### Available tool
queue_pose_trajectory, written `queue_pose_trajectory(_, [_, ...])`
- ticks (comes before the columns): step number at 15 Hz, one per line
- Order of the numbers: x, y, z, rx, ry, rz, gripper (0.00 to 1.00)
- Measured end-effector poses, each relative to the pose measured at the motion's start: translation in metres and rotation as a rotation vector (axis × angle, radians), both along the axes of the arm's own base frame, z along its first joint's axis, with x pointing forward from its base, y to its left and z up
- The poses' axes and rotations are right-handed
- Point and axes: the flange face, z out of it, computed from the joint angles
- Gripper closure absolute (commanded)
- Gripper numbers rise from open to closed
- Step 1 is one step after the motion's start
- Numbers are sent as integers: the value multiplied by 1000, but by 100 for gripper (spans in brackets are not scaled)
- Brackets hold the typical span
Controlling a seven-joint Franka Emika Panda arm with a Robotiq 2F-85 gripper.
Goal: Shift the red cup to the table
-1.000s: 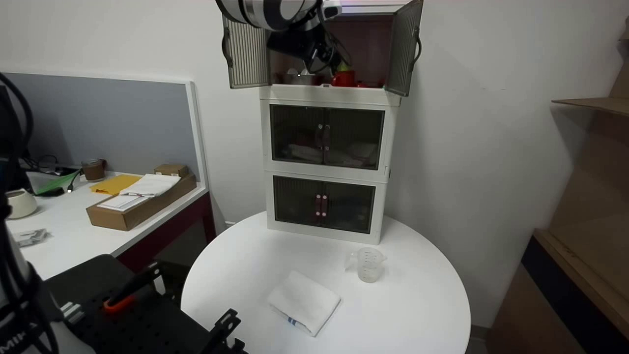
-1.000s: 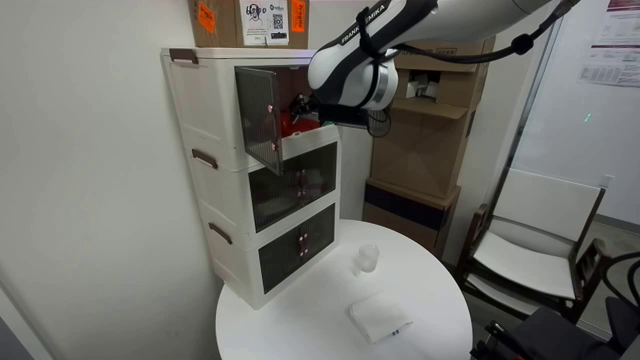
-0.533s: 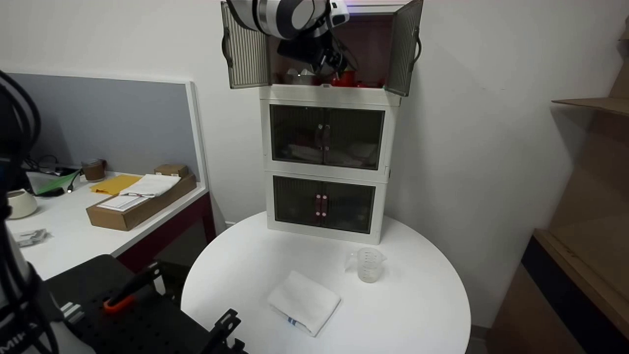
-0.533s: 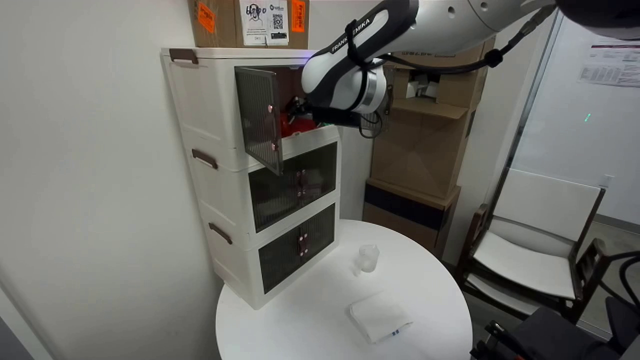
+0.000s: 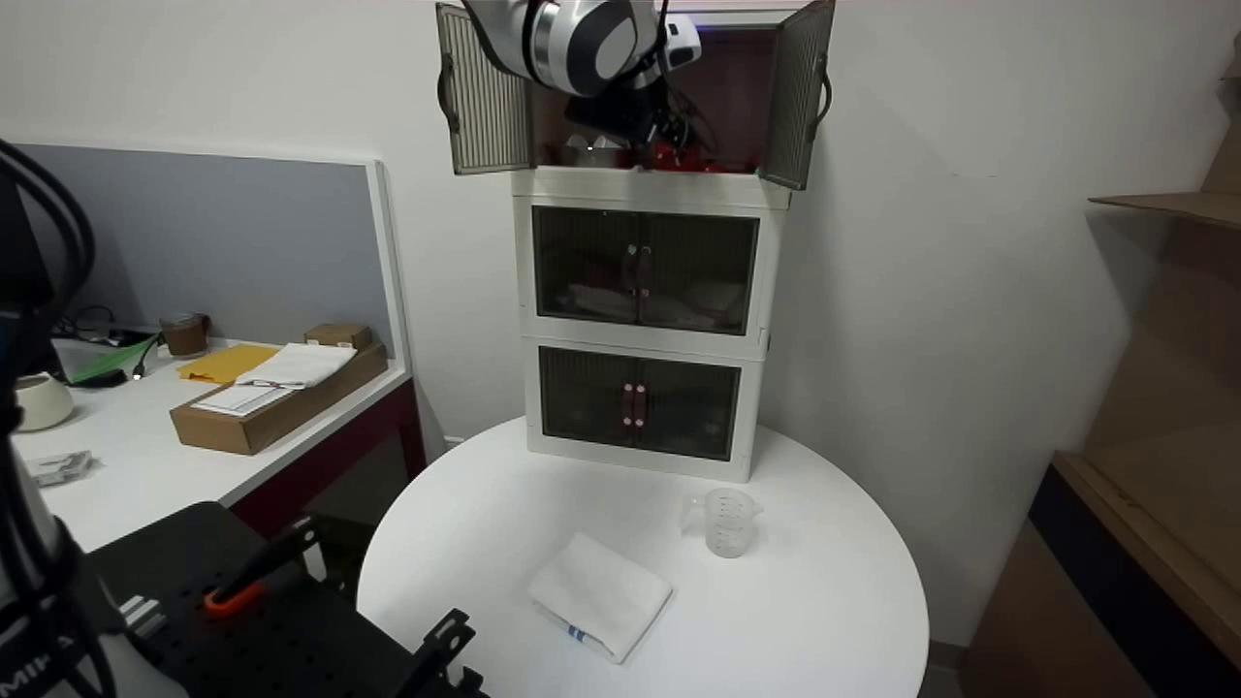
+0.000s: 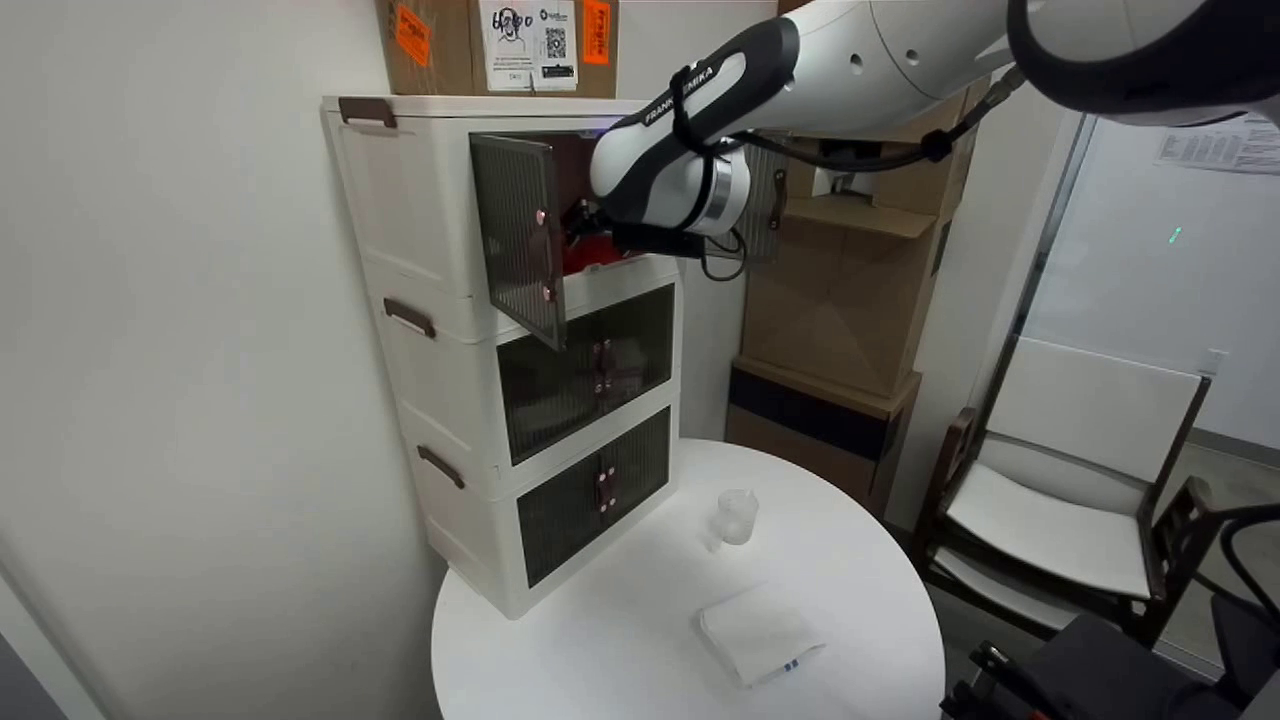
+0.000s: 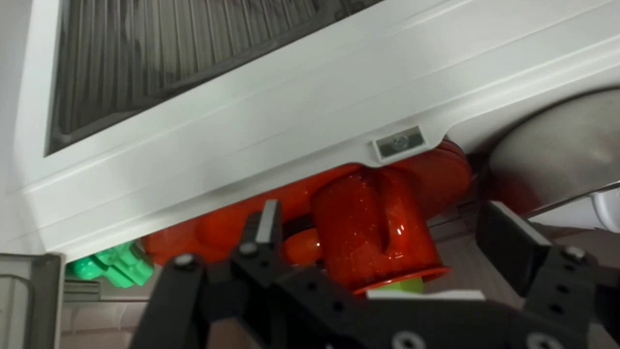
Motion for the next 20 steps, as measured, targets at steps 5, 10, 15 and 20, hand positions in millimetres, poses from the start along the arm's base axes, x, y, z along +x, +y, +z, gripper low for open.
queue_pose_trajectory(5, [19, 3, -2, 9, -10, 8, 0])
queue_pose_trajectory(10, [35, 9, -4, 5, -4, 31, 0])
queue_pose_trajectory(15, [47, 15, -7, -16, 6, 56, 0])
queue_pose_trajectory(20, [59, 20, -12, -33, 10, 73, 0])
